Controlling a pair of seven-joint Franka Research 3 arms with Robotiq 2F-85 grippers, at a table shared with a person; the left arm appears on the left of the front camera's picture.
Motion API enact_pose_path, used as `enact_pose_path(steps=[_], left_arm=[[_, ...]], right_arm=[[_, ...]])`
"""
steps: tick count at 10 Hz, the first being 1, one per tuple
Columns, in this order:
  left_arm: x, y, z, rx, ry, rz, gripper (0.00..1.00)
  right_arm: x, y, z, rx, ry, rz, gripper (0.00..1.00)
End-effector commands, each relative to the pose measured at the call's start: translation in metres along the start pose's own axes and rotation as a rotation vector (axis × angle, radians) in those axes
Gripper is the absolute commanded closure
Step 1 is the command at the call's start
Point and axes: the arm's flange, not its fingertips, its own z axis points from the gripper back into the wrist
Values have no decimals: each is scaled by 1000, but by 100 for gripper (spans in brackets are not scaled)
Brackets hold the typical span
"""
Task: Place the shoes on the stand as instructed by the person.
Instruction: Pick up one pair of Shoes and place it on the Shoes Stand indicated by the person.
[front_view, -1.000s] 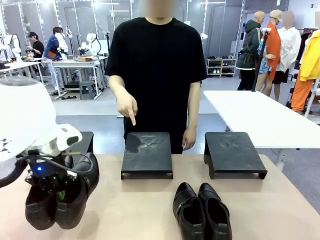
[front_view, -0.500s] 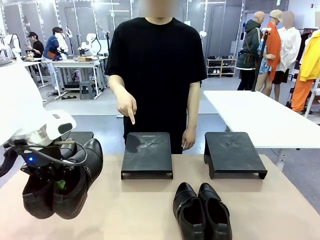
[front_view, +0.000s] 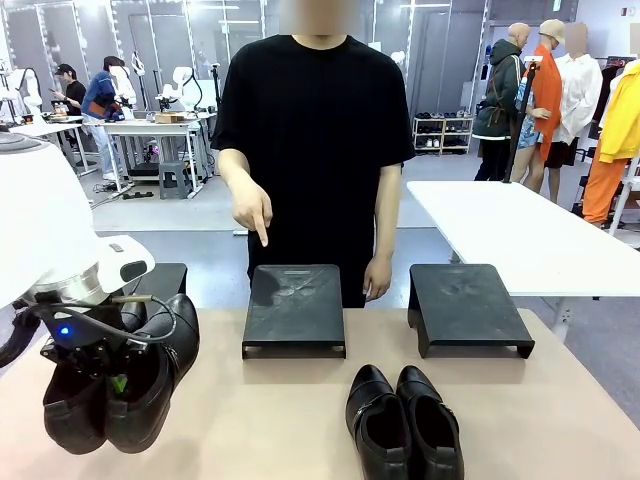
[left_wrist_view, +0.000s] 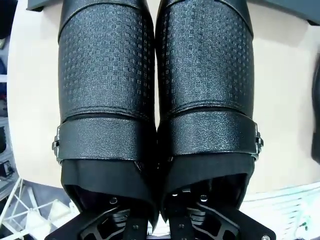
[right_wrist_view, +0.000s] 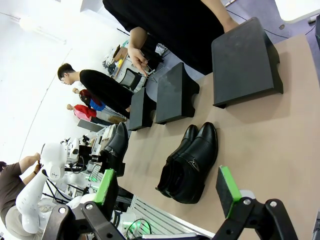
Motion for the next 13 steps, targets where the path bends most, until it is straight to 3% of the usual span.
enact_pose_path(steps=[1,2,6,11,13], left_arm=[[0,0,0,0,0,-1,92],[15,-13,10,-33,-75,-3,92],[84,-73,36,-23,-133,-67,92],[187,-175,4,17,-99,-47,92],[213,-206,-8,13,-115,-33,92]], right_arm=[[1,0,1,12,-9,22,0],[1,0,1,12,-9,22,0],[1,0,1,12,-9,22,0],[1,0,1,12,-9,22,0],[1,0,1,12,-9,22,0]])
